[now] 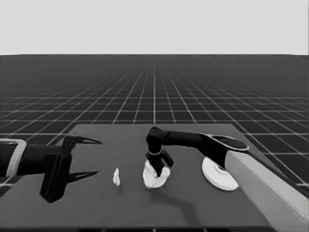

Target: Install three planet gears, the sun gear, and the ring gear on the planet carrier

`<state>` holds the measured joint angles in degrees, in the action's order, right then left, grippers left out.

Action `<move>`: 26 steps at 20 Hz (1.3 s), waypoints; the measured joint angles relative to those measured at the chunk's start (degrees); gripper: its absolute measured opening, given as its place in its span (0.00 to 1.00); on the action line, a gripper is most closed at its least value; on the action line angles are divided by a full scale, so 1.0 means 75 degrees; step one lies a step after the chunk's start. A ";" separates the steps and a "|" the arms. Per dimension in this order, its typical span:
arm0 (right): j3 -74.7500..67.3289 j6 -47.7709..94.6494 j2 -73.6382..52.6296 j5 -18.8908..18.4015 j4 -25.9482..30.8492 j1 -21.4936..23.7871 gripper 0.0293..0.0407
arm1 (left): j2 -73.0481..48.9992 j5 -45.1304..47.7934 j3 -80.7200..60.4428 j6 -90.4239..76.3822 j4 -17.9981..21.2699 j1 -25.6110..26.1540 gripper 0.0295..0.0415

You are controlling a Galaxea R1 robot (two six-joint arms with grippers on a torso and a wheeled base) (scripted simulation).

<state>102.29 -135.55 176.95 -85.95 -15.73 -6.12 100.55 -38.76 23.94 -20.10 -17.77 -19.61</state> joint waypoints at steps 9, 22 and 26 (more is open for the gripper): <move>-0.0555 0.7591 -0.0128 -0.0296 0.0874 0.1037 0.81 | 0.0000 0.0000 0.0000 0.0000 0.0000 0.0000 0.75; -0.6505 1.3117 -0.8636 0.1322 0.0983 0.1235 0.88 | 0.0000 0.0000 0.0000 0.0000 0.0000 0.0000 0.75; -0.2869 1.2472 -0.6897 0.0262 0.1425 0.1374 0.81 | 0.0000 0.0000 0.0000 0.0000 0.0000 0.0000 0.75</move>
<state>80.78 -42.01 125.23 -83.98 -5.05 4.19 100.55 -38.76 23.94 -20.10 -17.77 -19.61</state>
